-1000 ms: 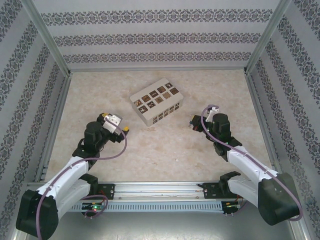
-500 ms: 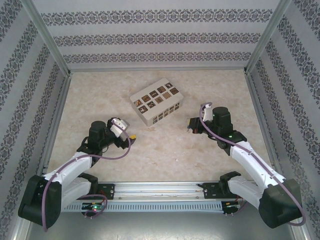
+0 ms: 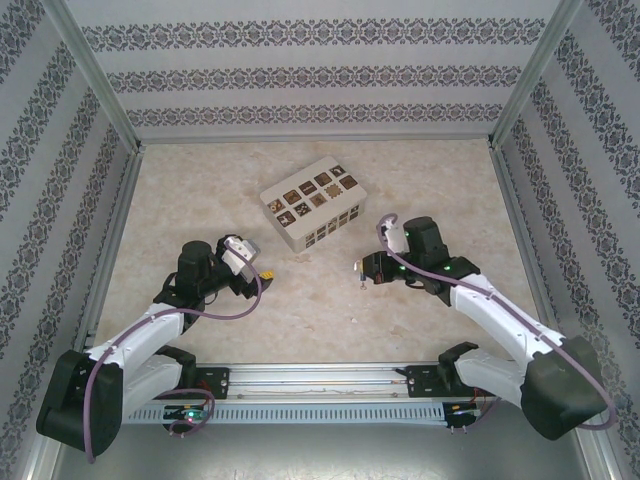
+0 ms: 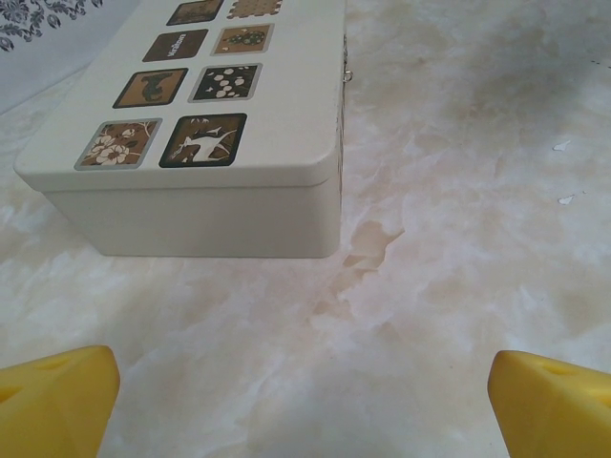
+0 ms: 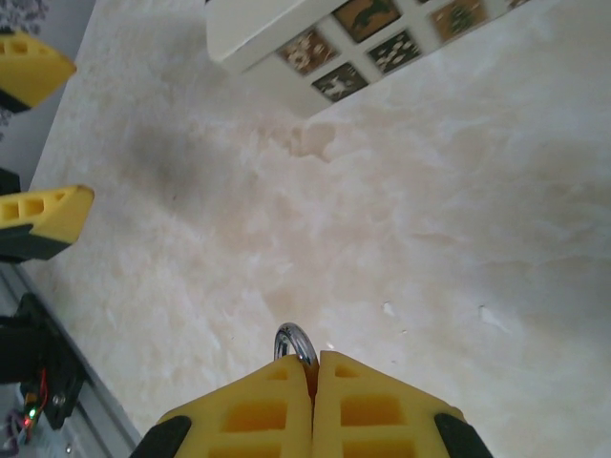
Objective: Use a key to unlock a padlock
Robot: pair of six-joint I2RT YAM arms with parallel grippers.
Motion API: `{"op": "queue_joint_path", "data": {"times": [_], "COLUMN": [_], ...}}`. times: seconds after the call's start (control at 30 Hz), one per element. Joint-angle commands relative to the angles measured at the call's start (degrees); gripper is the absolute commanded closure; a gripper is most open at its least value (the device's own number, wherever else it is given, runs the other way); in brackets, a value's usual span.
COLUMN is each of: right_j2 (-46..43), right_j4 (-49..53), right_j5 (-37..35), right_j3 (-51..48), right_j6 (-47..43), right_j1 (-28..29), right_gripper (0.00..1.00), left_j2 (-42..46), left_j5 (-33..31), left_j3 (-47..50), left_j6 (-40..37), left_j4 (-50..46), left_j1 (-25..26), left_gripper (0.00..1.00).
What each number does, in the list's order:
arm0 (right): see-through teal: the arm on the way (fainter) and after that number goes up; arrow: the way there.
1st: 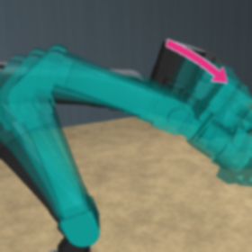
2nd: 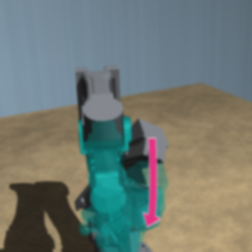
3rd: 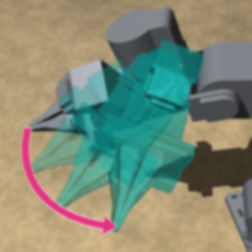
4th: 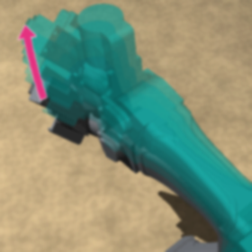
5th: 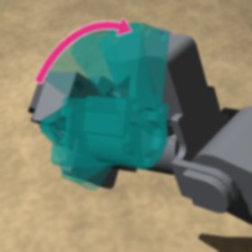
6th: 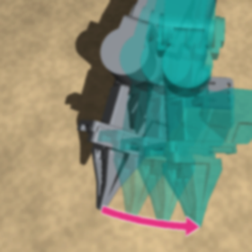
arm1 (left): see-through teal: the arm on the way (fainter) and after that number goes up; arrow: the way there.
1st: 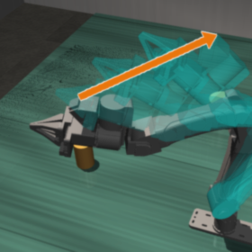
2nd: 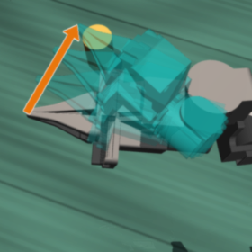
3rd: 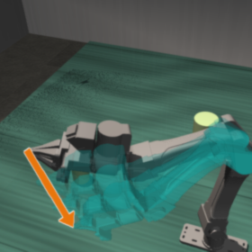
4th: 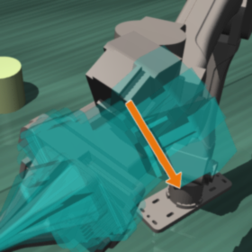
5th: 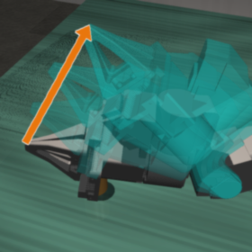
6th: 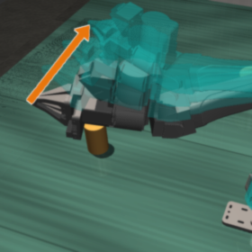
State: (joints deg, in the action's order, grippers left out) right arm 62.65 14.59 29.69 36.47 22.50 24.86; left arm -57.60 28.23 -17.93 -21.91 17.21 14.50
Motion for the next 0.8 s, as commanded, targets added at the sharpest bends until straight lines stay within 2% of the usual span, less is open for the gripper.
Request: {"op": "queue_joint_path", "data": {"times": [0.0, 0.27, 0.77], "right_j2": [2.1, 9.1, 26.6], "right_j4": [-1.1, -8.7, -12.2], "right_j5": [0.9, 1.4, 4.7], "right_j3": [2.4, 2.6, 10.0], "right_j6": [1.1, 7.2, 12.1], "right_j1": [2.6, 6.1, 9.2], "right_gripper": [1.00, 1.00, 1.00], "left_j2": [0.6, 0.9, 0.7], "left_j5": [-0.3, -0.6, 0.5], "left_j3": [-1.2, -1.2, -1.8], "left_j6": [-1.6, -2.1, -2.7], "left_j4": [1.7, 1.3, -0.1], "left_j1": [-0.2, -0.2, -0.3], "left_gripper": [0.01, 0.01, 0.01]}}
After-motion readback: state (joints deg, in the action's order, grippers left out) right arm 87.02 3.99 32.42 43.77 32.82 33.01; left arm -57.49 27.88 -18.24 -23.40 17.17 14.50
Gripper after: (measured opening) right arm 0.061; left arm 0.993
